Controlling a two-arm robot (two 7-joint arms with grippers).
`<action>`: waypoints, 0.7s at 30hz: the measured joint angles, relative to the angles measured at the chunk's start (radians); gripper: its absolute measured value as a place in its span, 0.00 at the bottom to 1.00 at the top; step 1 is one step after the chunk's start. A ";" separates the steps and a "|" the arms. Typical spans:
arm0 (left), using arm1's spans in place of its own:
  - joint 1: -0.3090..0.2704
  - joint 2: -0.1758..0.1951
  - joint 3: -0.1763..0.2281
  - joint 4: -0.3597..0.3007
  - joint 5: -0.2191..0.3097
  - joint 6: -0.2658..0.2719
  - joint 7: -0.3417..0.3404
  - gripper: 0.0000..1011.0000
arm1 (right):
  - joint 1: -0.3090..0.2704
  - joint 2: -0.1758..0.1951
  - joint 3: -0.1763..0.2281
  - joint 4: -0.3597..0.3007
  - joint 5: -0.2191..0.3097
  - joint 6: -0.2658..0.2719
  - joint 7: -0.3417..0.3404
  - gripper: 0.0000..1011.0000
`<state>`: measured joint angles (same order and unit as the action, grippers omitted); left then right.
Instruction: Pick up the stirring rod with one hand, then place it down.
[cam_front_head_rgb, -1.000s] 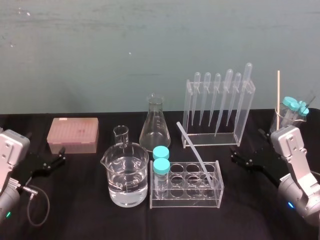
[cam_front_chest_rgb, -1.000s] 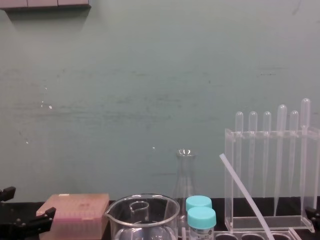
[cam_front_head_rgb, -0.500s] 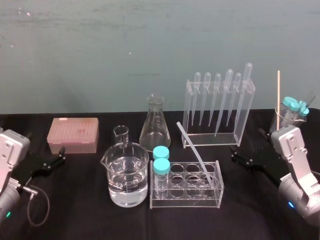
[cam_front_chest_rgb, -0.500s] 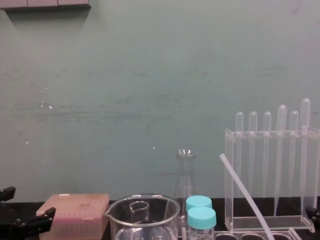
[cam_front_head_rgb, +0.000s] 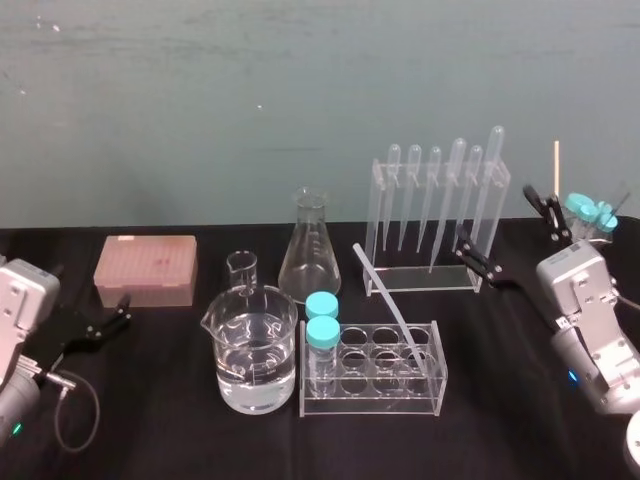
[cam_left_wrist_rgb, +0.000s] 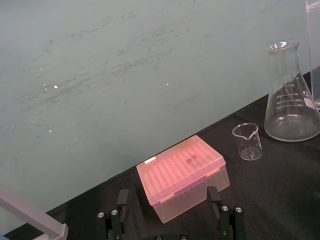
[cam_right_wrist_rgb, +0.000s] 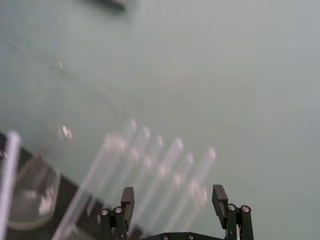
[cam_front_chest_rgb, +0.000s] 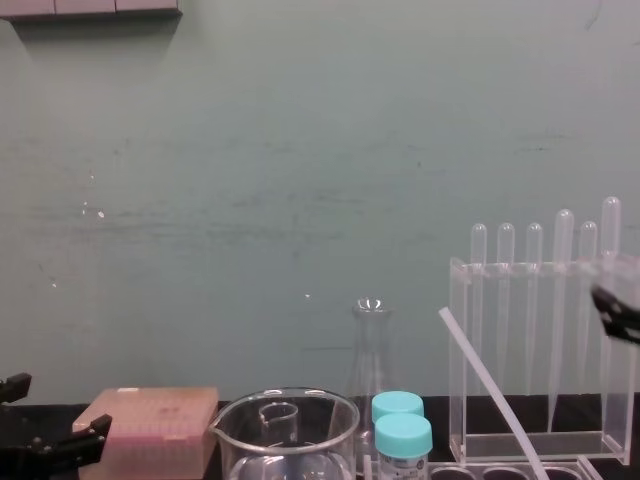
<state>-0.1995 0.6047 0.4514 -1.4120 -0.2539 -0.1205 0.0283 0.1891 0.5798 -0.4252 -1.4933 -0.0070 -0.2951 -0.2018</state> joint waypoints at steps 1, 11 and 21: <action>0.000 0.000 0.000 0.000 0.000 0.000 0.000 0.99 | 0.005 0.000 -0.006 -0.011 -0.025 -0.025 0.000 0.99; 0.000 0.000 0.000 0.000 0.000 0.000 0.000 0.99 | 0.033 -0.001 -0.078 -0.054 -0.128 -0.165 0.083 0.99; 0.000 0.000 0.000 0.000 0.000 0.000 0.000 0.99 | 0.093 -0.042 -0.089 -0.010 0.170 -0.036 0.343 0.99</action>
<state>-0.1995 0.6047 0.4514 -1.4120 -0.2539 -0.1205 0.0283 0.2819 0.5376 -0.5143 -1.5031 0.1635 -0.3307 0.1413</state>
